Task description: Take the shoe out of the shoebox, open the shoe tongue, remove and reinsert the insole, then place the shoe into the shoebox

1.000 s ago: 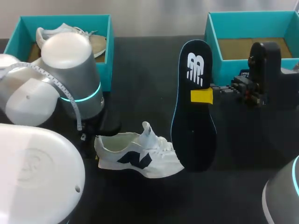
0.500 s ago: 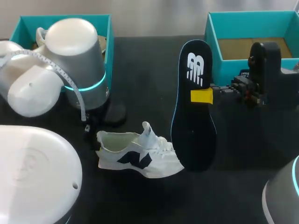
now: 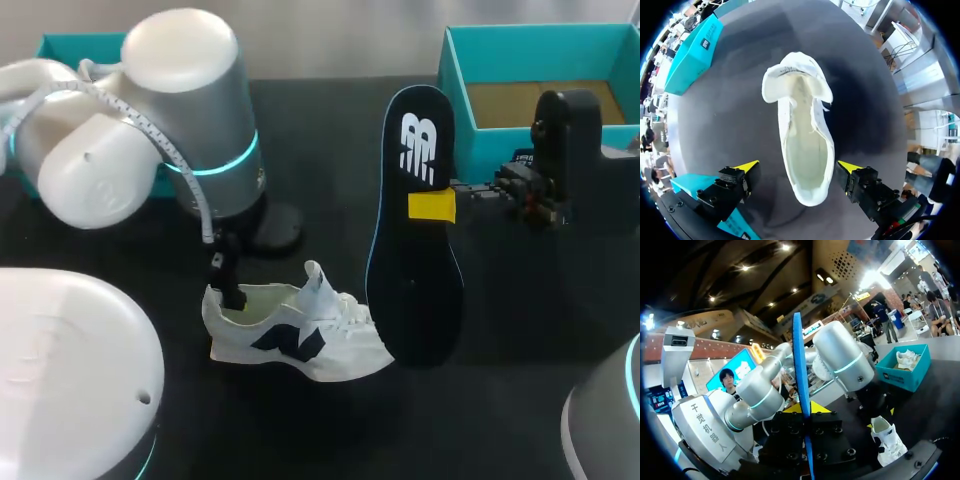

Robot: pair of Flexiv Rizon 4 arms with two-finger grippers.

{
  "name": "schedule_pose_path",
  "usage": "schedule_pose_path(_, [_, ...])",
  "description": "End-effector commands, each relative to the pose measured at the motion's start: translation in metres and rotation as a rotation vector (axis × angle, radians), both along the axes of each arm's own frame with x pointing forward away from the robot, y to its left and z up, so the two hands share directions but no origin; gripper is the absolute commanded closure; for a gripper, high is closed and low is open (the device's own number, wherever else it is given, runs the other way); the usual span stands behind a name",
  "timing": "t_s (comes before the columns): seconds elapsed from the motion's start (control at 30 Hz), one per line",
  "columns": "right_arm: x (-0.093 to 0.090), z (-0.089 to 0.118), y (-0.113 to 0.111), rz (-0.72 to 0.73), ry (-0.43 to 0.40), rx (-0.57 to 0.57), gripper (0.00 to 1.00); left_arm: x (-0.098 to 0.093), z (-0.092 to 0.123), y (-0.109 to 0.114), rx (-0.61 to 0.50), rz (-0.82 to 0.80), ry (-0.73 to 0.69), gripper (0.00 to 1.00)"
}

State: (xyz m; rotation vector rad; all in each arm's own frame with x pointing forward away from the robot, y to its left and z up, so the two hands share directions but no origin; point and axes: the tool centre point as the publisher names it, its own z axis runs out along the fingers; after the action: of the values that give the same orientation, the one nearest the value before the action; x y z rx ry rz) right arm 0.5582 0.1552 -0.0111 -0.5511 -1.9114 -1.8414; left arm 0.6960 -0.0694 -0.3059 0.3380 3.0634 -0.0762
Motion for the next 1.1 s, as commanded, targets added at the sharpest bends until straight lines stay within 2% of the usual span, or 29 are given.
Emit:
schedule_pose_path(0.03, [-0.005, 0.000, 0.000, -0.011, 0.000, -0.001, 1.00, 0.008, -0.013, -0.020, 0.015, 0.019, -0.007, 0.00])
schedule_pose_path(0.23, [-0.005, 0.000, 0.000, -0.011, 0.000, -0.001, 1.00, 0.019, -0.027, -0.028, -0.034, 0.053, 0.012, 0.00])
schedule_pose_path(0.67, [-0.005, 0.000, 0.000, -0.011, 0.000, -0.001, 1.00, 0.035, -0.058, -0.038, -0.060, 0.081, 0.008, 0.00])
schedule_pose_path(0.9, [-0.005, 0.000, 0.000, -0.011, 0.000, -0.001, 1.00, 0.033, -0.068, -0.037, -0.065, 0.072, 0.023, 0.00])
schedule_pose_path(1.1, [-0.005, 0.000, 0.000, -0.011, 0.000, -0.001, 1.00, 0.036, -0.069, -0.034, -0.064, 0.076, 0.021, 0.05])
